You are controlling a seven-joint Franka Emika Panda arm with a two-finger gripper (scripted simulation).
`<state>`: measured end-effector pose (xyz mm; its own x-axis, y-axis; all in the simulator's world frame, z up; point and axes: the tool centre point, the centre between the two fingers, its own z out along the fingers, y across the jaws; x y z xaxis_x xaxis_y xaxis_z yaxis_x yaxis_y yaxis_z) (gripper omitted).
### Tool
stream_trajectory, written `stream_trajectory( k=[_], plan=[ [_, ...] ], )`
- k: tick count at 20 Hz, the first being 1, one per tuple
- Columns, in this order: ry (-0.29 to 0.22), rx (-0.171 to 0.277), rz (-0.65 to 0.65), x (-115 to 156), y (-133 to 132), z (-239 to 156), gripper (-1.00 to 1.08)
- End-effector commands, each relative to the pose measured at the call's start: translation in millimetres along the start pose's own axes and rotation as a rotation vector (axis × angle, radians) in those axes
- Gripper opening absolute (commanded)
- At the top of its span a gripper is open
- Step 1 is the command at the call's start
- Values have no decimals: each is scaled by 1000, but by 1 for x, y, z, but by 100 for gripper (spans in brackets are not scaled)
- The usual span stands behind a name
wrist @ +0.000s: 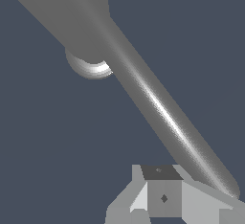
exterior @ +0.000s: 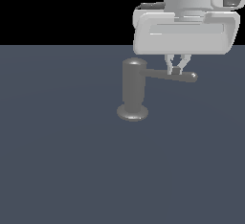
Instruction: Turn on the faucet by rotating a designated handle.
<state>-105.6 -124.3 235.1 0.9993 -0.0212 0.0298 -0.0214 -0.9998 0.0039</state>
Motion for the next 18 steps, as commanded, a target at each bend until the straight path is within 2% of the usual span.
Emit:
stream_trajectory(
  k=[1, 18],
  plan=[
    [1, -1, 2, 7, 6, 1, -100],
    [-10, 0, 16, 48, 49, 7, -100]
  ],
)
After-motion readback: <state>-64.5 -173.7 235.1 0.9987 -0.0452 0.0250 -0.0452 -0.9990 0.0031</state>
